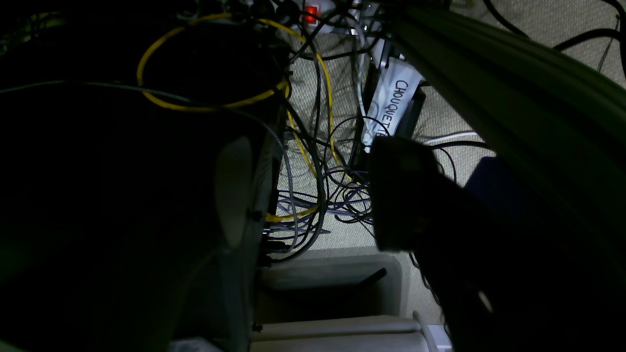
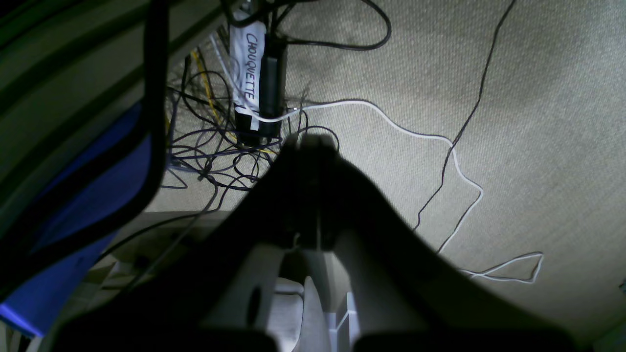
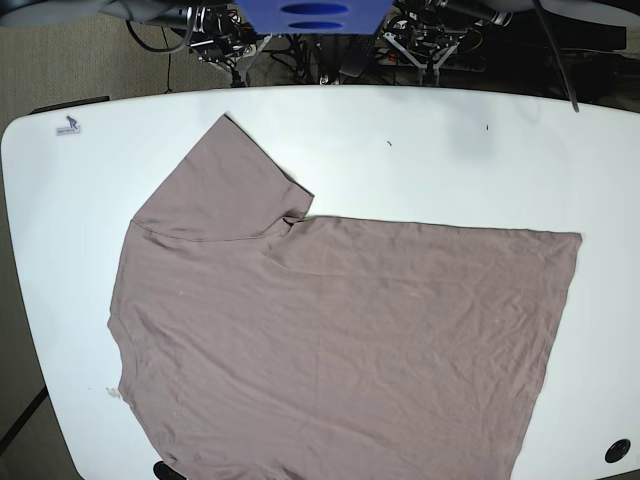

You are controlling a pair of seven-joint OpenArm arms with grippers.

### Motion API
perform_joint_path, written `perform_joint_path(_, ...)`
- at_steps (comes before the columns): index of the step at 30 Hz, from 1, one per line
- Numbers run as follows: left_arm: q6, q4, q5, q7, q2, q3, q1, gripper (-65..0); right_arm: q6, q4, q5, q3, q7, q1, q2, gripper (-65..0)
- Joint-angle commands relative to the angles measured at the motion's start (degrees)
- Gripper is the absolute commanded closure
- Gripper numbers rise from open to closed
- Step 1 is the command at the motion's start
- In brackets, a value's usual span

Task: Fold the T-shirt properly

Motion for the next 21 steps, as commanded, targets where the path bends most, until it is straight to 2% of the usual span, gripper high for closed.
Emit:
perform_joint_path(1, -0.66, -1.00, -0.24, -5.44, -0.35, -0.04, 0.83, 0.0, 0.68, 3.44, 0.05, -0.51, 0.95, 0.26, -0.04, 0.0)
perform_joint_path(11, -0.54, -0.92, -0.15, -8.47, -0.37, -0.04, 1.32, 0.0, 0.47, 3.44, -0.48, -0.38, 1.04, 0.14, -0.06, 0.0)
perform_joint_path(13, -0.69, -0.34, -0.38, -11.41, -0.31, -0.06, 1.28, 0.0, 0.84, 3.44, -0.08, -0.34, 0.52, 0.08, -0.02, 0.0)
perform_joint_path(17, -0.67, -0.14, -0.40, -13.30, -0.36, -0.13, 1.79, 0.0, 0.88, 3.44, -0.15, -0.36, 0.65, -0.01, -0.02, 0.0)
perform_joint_path(21, -0.76, -0.07, -0.38, -13.78, -0.47, -0.12, 2.08, 0.0, 0.85, 3.44, 0.02, -0.39, 0.65, -0.27, -0.03, 0.0)
